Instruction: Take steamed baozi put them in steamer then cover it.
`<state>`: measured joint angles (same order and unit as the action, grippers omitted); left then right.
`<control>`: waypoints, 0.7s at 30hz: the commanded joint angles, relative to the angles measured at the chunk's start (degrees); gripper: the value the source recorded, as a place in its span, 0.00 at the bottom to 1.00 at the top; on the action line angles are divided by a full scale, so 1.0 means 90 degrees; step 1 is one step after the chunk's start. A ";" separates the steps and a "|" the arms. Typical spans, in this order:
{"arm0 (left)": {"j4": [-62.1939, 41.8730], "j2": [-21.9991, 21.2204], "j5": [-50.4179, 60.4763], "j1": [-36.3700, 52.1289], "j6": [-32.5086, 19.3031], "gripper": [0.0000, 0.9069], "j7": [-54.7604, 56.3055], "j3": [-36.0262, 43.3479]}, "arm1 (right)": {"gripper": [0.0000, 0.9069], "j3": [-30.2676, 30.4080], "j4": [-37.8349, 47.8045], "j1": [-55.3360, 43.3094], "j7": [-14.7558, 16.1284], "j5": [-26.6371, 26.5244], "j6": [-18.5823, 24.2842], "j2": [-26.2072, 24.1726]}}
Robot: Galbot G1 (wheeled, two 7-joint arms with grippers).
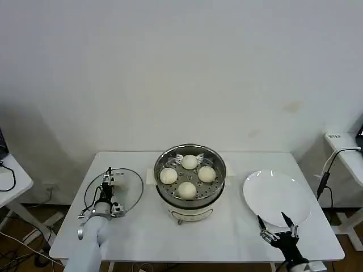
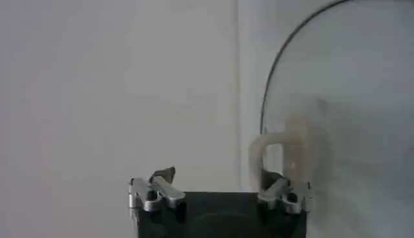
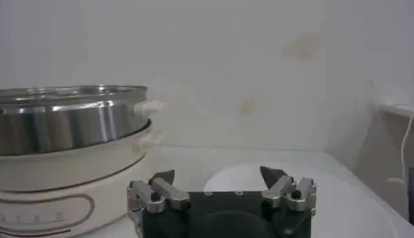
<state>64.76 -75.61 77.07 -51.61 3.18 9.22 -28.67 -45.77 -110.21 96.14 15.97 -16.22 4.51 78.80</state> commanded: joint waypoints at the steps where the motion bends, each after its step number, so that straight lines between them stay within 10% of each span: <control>1: -0.0102 0.0003 -0.0084 0.0025 -0.0011 0.08 0.0042 0.0007 | 1.00 -0.0003 -0.0001 0.0006 -0.0005 0.0007 0.0007 0.0001; 21: 0.0649 0.0064 -0.0075 -0.0471 -0.0017 0.00 -0.0211 -0.0106 | 1.00 0.0010 0.0013 -0.0049 -0.0032 -0.0039 -0.0027 -0.0056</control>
<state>65.89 -75.21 76.46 -53.45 2.91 8.29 -29.21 -45.68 -109.87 95.98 15.81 -16.43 4.30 78.50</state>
